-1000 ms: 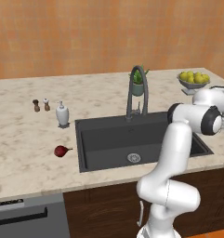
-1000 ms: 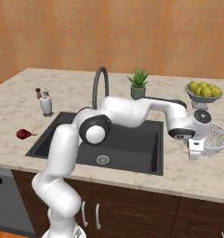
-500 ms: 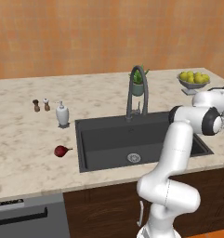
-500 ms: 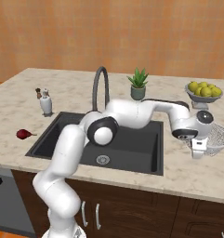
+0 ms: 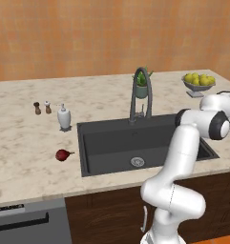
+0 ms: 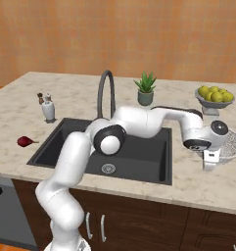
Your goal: Put the colander in the sink, put the pear in the colander, and turn on the sink faucet and pour water over the colander.
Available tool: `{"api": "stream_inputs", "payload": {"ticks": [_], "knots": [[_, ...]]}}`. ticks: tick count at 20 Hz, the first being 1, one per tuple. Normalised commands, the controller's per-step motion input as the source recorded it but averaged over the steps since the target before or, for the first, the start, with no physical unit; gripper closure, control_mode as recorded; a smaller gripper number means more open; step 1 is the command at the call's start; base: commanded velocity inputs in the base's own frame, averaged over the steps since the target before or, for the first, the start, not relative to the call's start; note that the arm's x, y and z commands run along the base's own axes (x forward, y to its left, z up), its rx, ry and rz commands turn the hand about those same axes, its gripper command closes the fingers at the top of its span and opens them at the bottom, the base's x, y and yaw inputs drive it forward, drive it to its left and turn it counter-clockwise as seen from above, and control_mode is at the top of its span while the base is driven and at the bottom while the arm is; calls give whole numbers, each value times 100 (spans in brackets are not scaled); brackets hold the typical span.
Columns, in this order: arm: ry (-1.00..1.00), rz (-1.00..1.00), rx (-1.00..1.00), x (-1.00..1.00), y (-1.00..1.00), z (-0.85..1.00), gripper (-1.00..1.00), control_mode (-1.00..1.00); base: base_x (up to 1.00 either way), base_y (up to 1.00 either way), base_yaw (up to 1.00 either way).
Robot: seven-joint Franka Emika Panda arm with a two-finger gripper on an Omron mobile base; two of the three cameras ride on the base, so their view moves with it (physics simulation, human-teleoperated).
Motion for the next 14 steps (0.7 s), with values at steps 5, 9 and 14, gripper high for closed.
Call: {"api": "stream_inputs", "payload": {"ticks": [5, 9, 14], "knots": [[1, 2, 0, -8, 40, -19, 100, -100, 0, 0, 0], [0, 3, 0, -41, 40, 27, 100, -100, 0, 0, 0], [-10, 12, 0, -47, 68, 45, 100, -100, 0, 0, 0]]}}
